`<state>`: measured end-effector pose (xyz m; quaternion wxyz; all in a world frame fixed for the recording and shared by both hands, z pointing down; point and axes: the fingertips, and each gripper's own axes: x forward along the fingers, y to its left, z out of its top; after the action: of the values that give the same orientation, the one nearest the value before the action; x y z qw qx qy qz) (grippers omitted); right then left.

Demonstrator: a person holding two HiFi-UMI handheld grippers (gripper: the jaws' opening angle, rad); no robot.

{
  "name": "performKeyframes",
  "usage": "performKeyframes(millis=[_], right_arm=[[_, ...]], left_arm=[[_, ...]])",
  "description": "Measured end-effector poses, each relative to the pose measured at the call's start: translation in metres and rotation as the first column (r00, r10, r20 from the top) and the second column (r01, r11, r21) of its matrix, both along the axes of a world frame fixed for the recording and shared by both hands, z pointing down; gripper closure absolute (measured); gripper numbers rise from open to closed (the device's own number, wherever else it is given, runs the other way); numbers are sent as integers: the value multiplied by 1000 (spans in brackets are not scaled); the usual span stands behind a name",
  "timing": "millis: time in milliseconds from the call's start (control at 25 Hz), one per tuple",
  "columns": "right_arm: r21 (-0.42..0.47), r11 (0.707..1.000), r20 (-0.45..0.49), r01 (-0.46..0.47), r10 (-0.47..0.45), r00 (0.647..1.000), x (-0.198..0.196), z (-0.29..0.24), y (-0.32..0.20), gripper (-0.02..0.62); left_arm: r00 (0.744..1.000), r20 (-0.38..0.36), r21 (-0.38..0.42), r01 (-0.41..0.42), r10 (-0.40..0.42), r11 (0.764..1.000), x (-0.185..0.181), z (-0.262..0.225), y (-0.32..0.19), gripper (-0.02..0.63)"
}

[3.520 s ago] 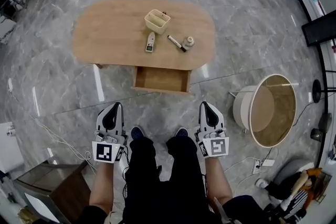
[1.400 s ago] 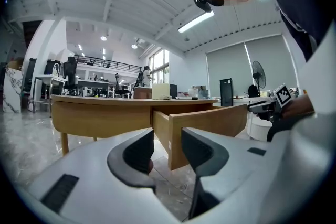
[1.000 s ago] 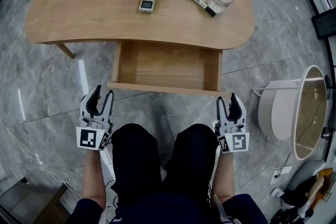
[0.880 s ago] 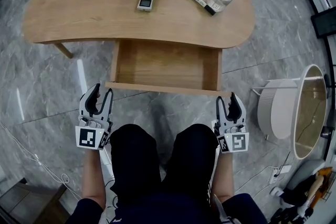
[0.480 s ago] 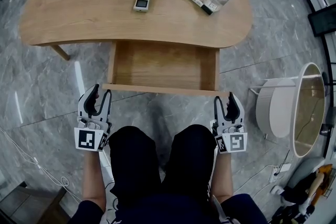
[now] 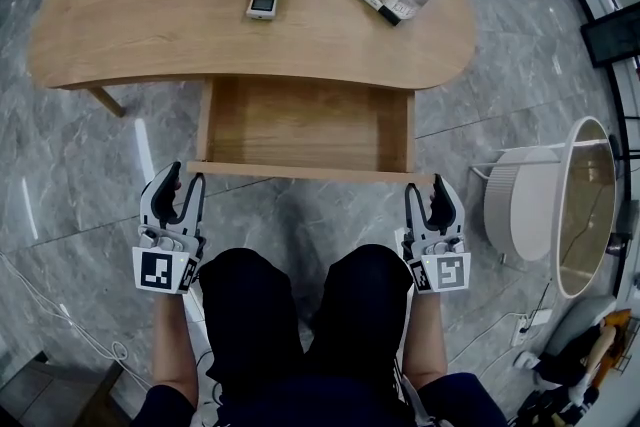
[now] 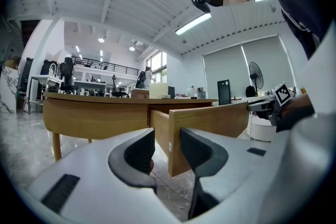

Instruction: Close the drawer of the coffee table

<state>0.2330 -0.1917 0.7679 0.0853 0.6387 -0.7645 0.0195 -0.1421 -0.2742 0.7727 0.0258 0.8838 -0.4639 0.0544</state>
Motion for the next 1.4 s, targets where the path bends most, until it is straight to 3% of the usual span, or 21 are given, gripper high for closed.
performKeyframes(millis=[920,1400], right_arm=[[12,1000,-44,13,-12,999,9,-2,-25,390],[2,1000,-36,-17,17,999,11,-1,-39,390]], left_arm=[[999,-46,-4,17,-17,1000,8,2,-17,443],[999,-12,-7,45,-45,999,11,2,-30,443]])
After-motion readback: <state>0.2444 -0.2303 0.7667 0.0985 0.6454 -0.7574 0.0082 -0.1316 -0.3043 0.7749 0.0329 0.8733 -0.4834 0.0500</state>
